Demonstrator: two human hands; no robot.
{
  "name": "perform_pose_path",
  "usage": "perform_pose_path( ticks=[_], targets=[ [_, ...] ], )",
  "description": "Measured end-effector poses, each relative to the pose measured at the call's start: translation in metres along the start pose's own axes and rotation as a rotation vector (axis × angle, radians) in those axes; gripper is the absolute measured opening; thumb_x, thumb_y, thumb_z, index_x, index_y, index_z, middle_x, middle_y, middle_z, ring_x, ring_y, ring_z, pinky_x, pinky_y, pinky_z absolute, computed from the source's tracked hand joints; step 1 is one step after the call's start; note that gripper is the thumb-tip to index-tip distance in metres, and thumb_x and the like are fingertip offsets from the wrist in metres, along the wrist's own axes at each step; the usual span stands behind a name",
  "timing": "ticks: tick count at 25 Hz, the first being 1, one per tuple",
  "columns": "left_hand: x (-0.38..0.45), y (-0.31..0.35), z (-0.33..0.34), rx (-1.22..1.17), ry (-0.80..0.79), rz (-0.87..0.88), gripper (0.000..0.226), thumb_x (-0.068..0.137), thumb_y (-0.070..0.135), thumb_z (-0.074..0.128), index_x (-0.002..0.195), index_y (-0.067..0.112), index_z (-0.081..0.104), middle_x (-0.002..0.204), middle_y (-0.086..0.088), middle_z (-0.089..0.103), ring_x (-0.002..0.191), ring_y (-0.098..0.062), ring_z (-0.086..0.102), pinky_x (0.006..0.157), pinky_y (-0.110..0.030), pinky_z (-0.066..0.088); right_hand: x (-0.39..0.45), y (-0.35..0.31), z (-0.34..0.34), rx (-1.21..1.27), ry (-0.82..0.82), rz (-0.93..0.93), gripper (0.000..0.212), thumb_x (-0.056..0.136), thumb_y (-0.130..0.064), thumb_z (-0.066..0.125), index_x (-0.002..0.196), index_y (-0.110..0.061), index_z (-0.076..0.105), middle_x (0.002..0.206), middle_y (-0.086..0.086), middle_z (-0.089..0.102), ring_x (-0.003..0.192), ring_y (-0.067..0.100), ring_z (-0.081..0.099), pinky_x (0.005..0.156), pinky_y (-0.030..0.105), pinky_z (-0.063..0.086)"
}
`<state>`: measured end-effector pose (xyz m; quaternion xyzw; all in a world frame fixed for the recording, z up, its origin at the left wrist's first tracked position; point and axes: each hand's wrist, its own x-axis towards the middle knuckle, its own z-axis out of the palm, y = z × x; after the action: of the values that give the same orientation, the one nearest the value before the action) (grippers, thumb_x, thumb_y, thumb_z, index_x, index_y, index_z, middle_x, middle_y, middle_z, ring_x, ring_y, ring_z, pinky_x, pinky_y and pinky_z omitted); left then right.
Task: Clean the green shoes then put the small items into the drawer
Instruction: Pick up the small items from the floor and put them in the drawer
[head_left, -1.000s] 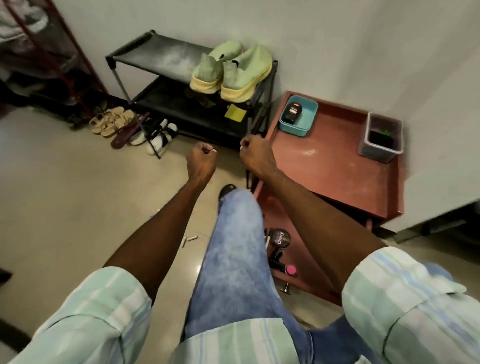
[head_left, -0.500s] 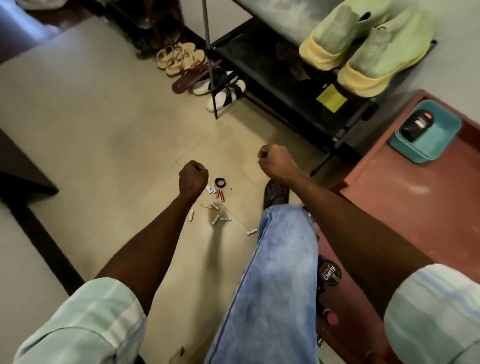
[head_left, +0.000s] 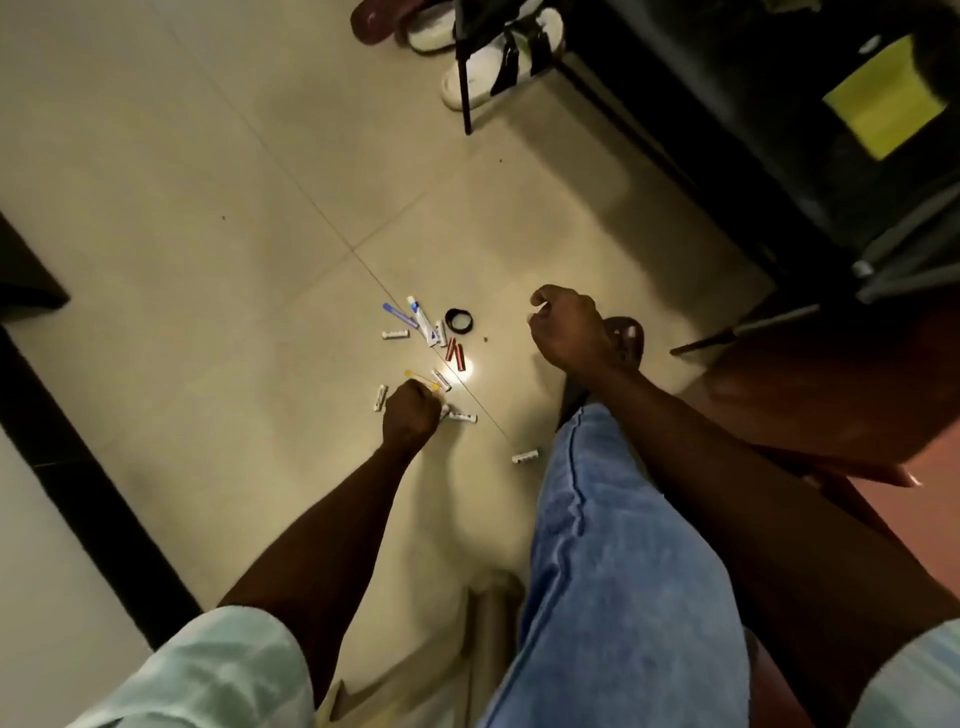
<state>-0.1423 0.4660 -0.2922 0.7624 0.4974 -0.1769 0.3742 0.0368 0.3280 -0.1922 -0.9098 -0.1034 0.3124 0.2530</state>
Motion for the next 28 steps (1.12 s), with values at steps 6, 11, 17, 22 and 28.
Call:
perform_pose_path(
  ticks=[6, 11, 17, 22, 28],
  targets=[
    [0.036, 0.0, 0.024, 0.018, 0.052, -0.004, 0.022, 0.091, 0.017, 0.048, 0.099, 0.005, 0.064, 0.105, -0.013, 0.068, 0.101, -0.032, 0.061, 0.081, -0.033, 0.045, 0.022, 0.012, 0.048, 0.042, -0.022, -0.019, 0.032, 0.09, -0.011, 0.053, 0.121, -0.012, 0.062, 0.108, 0.014, 0.068, 0.096, 0.03, 0.064, 0.075, 0.028, 0.046],
    [0.108, 0.022, 0.016, 0.02, 0.108, -0.031, 0.029, 0.09, 0.028, 0.056, 0.099, 0.002, 0.065, 0.101, -0.015, 0.069, 0.099, -0.032, 0.063, 0.078, -0.033, 0.048, 0.033, 0.016, 0.074, 0.19, 0.032, 0.048, 0.031, 0.09, -0.009, 0.055, 0.119, -0.01, 0.063, 0.102, 0.013, 0.07, 0.093, 0.029, 0.064, 0.072, 0.026, 0.043],
    [0.142, 0.027, 0.04, -0.028, 0.12, -0.151, 0.033, 0.089, 0.027, 0.06, 0.108, 0.0, 0.06, 0.109, -0.014, 0.066, 0.103, -0.031, 0.063, 0.08, -0.034, 0.048, 0.035, 0.02, 0.088, 0.138, -0.022, 0.003, 0.027, 0.09, -0.01, 0.054, 0.115, -0.013, 0.065, 0.104, 0.008, 0.069, 0.093, 0.025, 0.064, 0.072, 0.024, 0.042],
    [0.139, 0.025, 0.029, -0.142, 0.178, -0.123, 0.024, 0.089, 0.024, 0.056, 0.095, 0.001, 0.062, 0.1, -0.015, 0.067, 0.095, -0.031, 0.064, 0.075, -0.033, 0.049, 0.036, 0.016, 0.091, 0.125, -0.045, 0.005, 0.022, 0.091, -0.013, 0.057, 0.111, -0.012, 0.066, 0.104, 0.007, 0.069, 0.095, 0.025, 0.063, 0.076, 0.028, 0.047],
    [0.043, 0.042, 0.008, -0.562, -0.315, 0.219, 0.019, 0.091, 0.015, 0.066, 0.075, 0.007, 0.061, 0.057, -0.005, 0.063, 0.048, -0.013, 0.06, 0.053, -0.024, 0.05, 0.043, 0.014, 0.091, 0.574, -0.202, 0.257, 0.046, 0.094, -0.039, 0.058, 0.092, 0.007, 0.06, 0.082, 0.011, 0.058, 0.075, 0.021, 0.05, 0.071, 0.034, 0.041]
  ],
)
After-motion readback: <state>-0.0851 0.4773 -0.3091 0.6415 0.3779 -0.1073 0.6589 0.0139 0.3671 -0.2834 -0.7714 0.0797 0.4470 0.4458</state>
